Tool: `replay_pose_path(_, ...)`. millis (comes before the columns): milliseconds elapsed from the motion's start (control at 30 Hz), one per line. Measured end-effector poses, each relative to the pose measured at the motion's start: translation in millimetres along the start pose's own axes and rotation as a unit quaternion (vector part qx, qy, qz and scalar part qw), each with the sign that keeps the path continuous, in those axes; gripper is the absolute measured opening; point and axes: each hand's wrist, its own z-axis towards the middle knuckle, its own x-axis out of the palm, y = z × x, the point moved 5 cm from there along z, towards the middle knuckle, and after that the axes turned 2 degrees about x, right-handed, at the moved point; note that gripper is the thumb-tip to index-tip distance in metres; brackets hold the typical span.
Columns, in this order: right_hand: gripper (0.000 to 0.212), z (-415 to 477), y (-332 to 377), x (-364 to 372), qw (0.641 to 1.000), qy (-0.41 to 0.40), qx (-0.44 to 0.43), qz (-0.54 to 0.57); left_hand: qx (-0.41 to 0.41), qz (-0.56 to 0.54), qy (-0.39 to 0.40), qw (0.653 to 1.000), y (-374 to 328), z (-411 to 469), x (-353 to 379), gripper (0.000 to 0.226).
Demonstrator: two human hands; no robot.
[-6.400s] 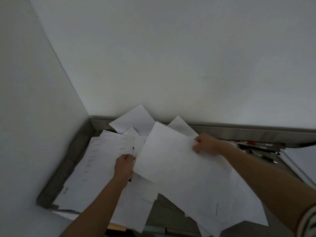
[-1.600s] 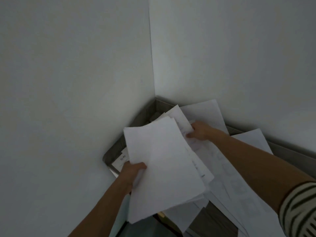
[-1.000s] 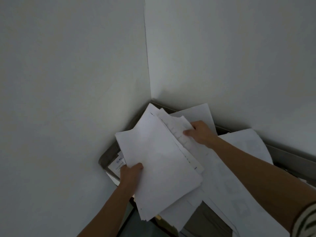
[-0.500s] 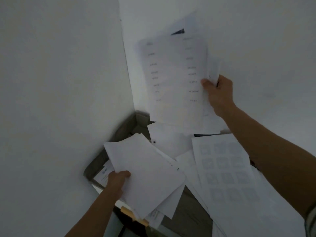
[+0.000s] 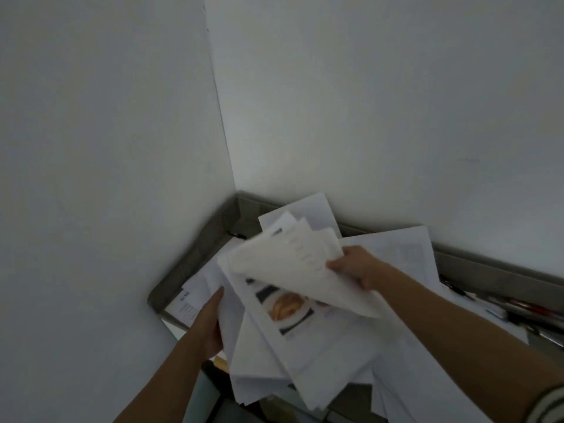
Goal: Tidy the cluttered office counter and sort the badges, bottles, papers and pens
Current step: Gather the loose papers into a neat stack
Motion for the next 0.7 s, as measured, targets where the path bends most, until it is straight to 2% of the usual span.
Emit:
replay_pose_path(33, 0.043, 3.1, -15.5, 5.6, 1.000, 0.005, 0.024, 0.008, -0.002, -0.029, 0.020, 0.999, 1.1, 1.3, 2.3, 0.053)
replay_pose_path(100, 0.040, 3.9, -38.9, 11.1, 0.998, 0.012, 0.056, 0.035, -0.002, -0.013, 0.038, 0.999, 2.1, 0.0, 7.1, 0.051)
replay_pose_path(233, 0.033, 0.3, -60.6, 6.9, 0.998, -0.005, 0.053, 0.018, 0.023, 0.102, -0.021, 0.994, 7.8, -3.7, 11.8, 0.043)
replay_pose_path(300, 0.032, -0.8, -64.6, 11.1, 0.999, -0.016, 0.038, 0.005, 0.021, 0.097, -0.035, 0.994, 14.5, -3.1, 17.1, 0.038)
replay_pose_path(433, 0.025, -11.2, -57.9, 32.0, 1.000, -0.023, -0.009, 0.001, 0.027, 0.107, -0.004, 0.994, 21.7, -0.1, 29.6, 0.030)
replay_pose_path(533, 0.019, -17.9, -41.8, 28.9, 0.997, -0.024, -0.062, 0.032, 0.069, 0.130, 0.017, 0.989, 10.3, -6.8, 36.0, 0.025)
replay_pose_path(600, 0.016, -22.4, -28.9, 13.8, 0.993, -0.025, -0.093, 0.066, 0.117, 0.135, 0.048, 0.983, -12.4, -18.8, 45.3, 0.032)
replay_pose_path(700, 0.041, -35.9, -0.5, -11.1, 0.980, 0.031, -0.136, 0.141, 0.201, 0.154, 0.121, 0.960, -59.9, -46.5, 70.3, 0.046)
